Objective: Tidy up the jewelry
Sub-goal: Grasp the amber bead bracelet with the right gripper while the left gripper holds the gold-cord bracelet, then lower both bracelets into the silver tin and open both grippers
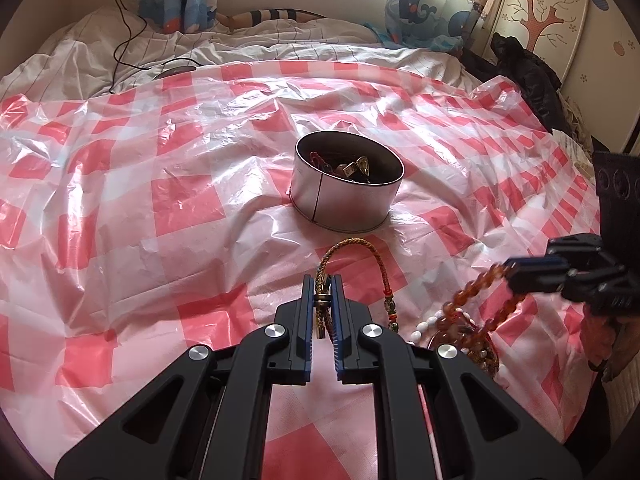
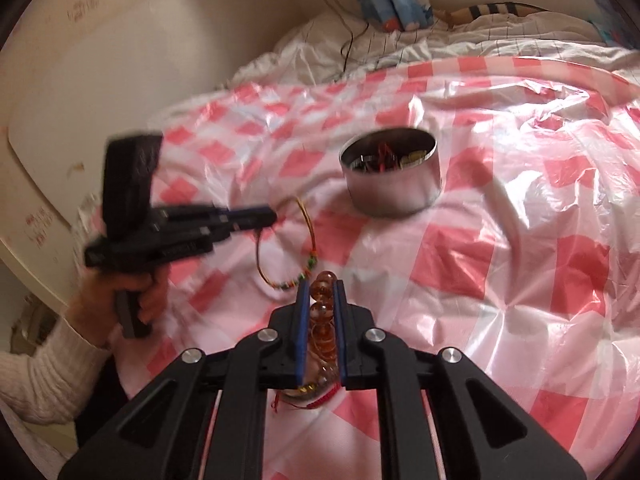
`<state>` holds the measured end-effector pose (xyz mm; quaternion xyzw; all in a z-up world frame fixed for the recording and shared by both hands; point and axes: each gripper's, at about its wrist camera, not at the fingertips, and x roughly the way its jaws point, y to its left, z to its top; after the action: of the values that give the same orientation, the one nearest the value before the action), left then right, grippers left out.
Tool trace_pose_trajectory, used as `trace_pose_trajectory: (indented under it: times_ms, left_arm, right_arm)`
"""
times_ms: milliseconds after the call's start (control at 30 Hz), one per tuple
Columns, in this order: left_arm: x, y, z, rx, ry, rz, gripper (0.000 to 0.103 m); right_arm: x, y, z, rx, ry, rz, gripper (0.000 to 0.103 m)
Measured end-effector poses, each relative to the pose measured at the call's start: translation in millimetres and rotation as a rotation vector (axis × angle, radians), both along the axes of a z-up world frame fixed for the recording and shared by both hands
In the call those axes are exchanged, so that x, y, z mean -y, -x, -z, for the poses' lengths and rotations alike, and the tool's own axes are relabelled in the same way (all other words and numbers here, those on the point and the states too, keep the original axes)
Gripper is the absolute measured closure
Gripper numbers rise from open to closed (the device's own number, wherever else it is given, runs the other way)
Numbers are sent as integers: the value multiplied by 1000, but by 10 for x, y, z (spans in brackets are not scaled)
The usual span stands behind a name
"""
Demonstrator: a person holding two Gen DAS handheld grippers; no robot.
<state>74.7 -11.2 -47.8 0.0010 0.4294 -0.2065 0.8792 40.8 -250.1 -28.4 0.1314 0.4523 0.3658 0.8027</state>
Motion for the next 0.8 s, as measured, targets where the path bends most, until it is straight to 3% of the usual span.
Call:
trace_pose_trajectory:
  times_ms: [267,800]
  left_arm:
    - [0,3,-10,5,7,3,96]
    - [149,7,-389,66,92,39,96]
  right_arm:
    - [295,-103,-101,-21,-172,108,91]
    - [367,-260,-114,-14,-240,196,91]
